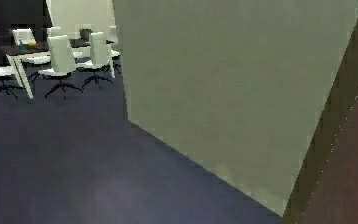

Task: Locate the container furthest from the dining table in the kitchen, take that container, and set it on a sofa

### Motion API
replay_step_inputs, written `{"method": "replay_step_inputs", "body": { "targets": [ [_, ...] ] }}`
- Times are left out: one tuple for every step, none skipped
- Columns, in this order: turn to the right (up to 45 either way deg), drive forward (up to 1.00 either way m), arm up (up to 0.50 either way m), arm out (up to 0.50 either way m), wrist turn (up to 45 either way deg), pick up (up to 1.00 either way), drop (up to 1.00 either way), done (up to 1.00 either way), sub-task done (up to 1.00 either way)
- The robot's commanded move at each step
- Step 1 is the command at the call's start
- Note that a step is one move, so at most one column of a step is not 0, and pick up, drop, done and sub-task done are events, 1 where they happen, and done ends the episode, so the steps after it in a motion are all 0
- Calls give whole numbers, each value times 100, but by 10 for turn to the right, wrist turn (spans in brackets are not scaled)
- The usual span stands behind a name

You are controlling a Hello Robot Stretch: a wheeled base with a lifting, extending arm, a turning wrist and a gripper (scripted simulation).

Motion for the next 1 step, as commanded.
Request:
{"method": "replay_step_inputs", "body": {
  "targets": [
    [-360, 0, 0, 0, 0, 0, 0, 0, 0]
  ]
}}
